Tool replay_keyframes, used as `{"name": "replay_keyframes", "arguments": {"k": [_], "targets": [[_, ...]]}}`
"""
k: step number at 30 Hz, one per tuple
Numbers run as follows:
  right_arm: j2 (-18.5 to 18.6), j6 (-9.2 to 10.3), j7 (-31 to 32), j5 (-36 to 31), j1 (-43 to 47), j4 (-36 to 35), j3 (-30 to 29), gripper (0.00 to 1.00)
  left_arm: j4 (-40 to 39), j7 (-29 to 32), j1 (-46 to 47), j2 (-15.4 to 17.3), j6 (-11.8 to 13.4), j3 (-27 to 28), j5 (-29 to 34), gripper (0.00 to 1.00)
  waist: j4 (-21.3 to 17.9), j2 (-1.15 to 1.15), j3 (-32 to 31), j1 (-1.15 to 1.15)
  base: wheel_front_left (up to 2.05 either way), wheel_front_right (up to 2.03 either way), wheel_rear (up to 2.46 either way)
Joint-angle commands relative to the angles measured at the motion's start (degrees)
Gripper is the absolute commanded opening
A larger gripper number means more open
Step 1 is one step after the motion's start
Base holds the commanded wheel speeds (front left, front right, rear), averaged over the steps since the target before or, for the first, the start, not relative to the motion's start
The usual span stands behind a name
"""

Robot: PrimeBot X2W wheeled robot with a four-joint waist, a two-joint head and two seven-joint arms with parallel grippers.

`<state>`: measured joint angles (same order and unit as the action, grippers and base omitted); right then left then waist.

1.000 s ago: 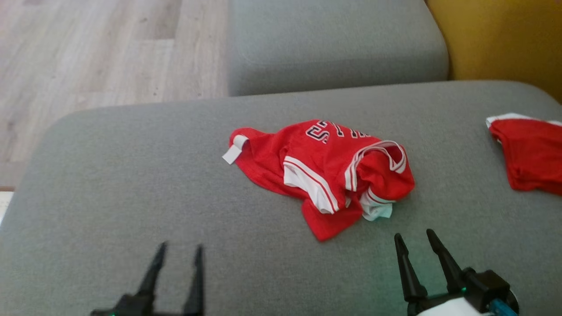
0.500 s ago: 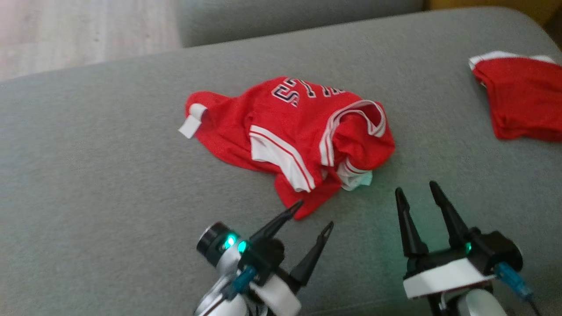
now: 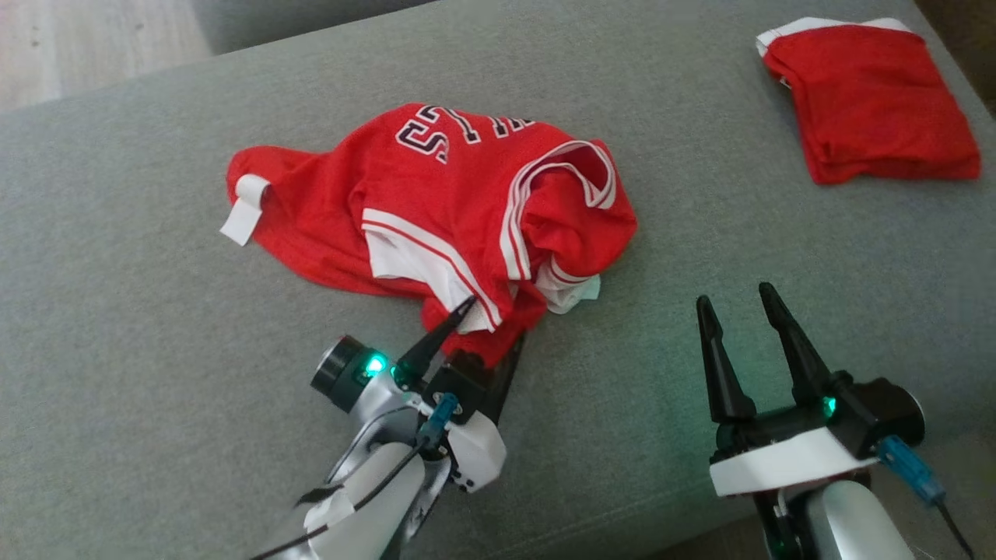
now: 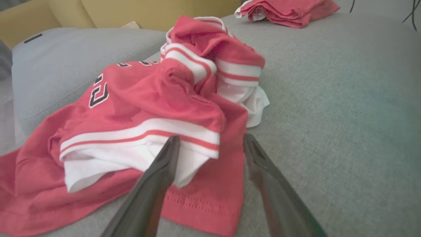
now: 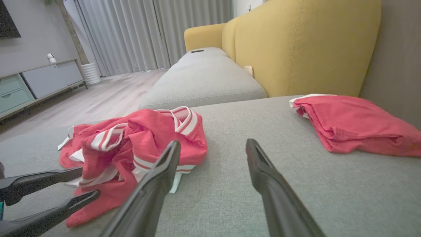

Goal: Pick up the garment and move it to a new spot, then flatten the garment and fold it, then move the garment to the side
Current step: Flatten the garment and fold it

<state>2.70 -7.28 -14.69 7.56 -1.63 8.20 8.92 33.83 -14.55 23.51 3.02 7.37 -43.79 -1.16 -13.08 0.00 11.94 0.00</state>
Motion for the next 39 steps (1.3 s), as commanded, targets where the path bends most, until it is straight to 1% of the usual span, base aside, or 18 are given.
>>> {"name": "replay_keyframes", "arguments": {"k": [1,2,3,4,9,12,14,16,17,18,22,27,30,32,35,37,38,39], "targets": [[0.3,-0.21,-0.3,0.3,-1.7,-1.9,1.3,1.00,-1.2,-0.4,2.3,-0.1,0.5,1.7,0.1,1.00,-0.5,0.00,0.2,0.00,0.00,0.00,0.00],[0.2,-0.21,-0.3,0.4,-1.7,-1.9,1.2,1.00,-1.0,-0.4,2.5,-0.1,0.8,1.9,0.0,0.90,-0.7,0.00,0.1,0.00,0.00,0.00,0.00],[0.2,-0.21,-0.3,0.4,-1.8,-1.9,1.2,1.00,-0.9,-0.4,2.7,-0.1,1.0,2.2,-0.2,0.39,-0.9,0.00,-0.1,0.00,0.00,0.00,0.00],[0.2,-0.21,-0.3,0.4,-1.7,-1.9,1.1,1.00,-1.0,-0.4,2.7,-0.1,1.0,2.4,-0.5,0.00,-1.0,0.00,-0.3,0.00,0.00,0.00,0.00],[0.2,-0.21,-0.3,1.0,-1.1,-1.3,1.4,1.00,-2.7,-0.4,2.6,-0.1,-0.9,3.2,-2.9,0.00,-1.8,0.00,-2.2,0.00,0.00,0.00,0.00],[0.2,-0.21,-0.3,2.1,-1.1,-1.4,2.0,1.00,-4.5,-0.4,3.7,-0.1,-2.7,3.8,-4.7,0.00,-2.7,0.00,-3.6,0.00,0.00,0.00,0.00],[0.2,-0.21,-0.3,2.7,-1.0,-1.4,2.3,1.00,-6.5,-0.4,5.0,-0.1,-4.6,4.1,-7.1,0.00,-3.4,0.00,-4.6,0.00,0.00,0.00,0.00],[0.2,-0.21,-0.3,3.2,-0.8,-1.2,2.8,1.00,-8.7,-0.4,6.8,-0.1,-6.8,4.7,-10.9,0.00,-4.1,0.00,-5.6,0.00,0.00,0.00,0.00],[0.2,-0.21,-0.3,3.4,-0.7,-1.1,3.0,1.00,-9.8,-0.4,8.1,-0.1,-8.2,4.8,-13.3,0.00,-4.4,0.00,-6.1,0.00,0.00,0.00,0.00],[0.2,-0.21,-0.3,3.6,-0.6,-1.1,3.1,1.00,-10.5,-0.4,10.0,-0.1,-9.4,4.5,-14.3,0.00,-4.7,0.00,-6.4,0.00,0.00,0.00,0.00],[0.2,-0.21,-0.3,4.9,-0.4,-0.8,3.5,1.00,-11.4,-0.4,18.6,-0.1,-11.9,5.5,-19.2,0.00,-6.5,0.00,-7.7,0.00,0.00,0.00,0.00],[0.2,-0.21,-0.3,5.5,0.1,-0.6,4.3,1.00,-9.4,-0.4,31.9,-0.1,-12.9,7.9,-23.8,0.00,-8.2,0.00,-8.9,0.00,0.00,0.00,0.00],[0.2,-0.21,-0.3,5.7,0.3,-0.8,4.1,1.00,-8.7,-0.4,39.3,-0.1,-12.6,11.7,-23.8,0.00,-8.6,0.00,-9.2,0.00,0.00,0.00,0.00],[0.2,-0.21,-0.3,5.6,0.3,-0.8,3.6,1.00,-8.5,-0.4,42.5,0.1,-12.5,14.5,-23.1,0.00,-8.3,0.00,-9.3,0.00,0.00,0.00,0.00],[0.2,-0.21,-0.3,5.3,0.3,-1.0,2.8,1.00,-8.7,-0.4,43.3,1.1,-12.1,19.0,-22.4,0.00,-7.2,0.00,-9.6,0.00,0.00,0.00,0.00],[0.2,-0.21,-0.3,4.9,0.5,-1.2,2.3,1.00,-9.2,-0.4,40.6,1.9,-11.5,22.3,-22.9,0.00,-6.1,0.00,-9.8,0.00,0.00,0.00,0.00],[0.2,-0.21,-0.3,4.9,0.5,-1.2,2.3,1.00,-9.2,-0.4,40.6,1.9,-11.5,22.3,-22.9,0.00,-6.1,0.00,-9.8,0.00,0.00,0.00,0.00],[0.2,-0.21,-0.3,4.8,0.7,-1.2,2.0,1.00,-9.2,-0.4,38.2,2.2,-11.5,23.7,-23.4,0.00,-5.4,0.00,-9.9,0.00,0.00,0.00,0.00]]}}
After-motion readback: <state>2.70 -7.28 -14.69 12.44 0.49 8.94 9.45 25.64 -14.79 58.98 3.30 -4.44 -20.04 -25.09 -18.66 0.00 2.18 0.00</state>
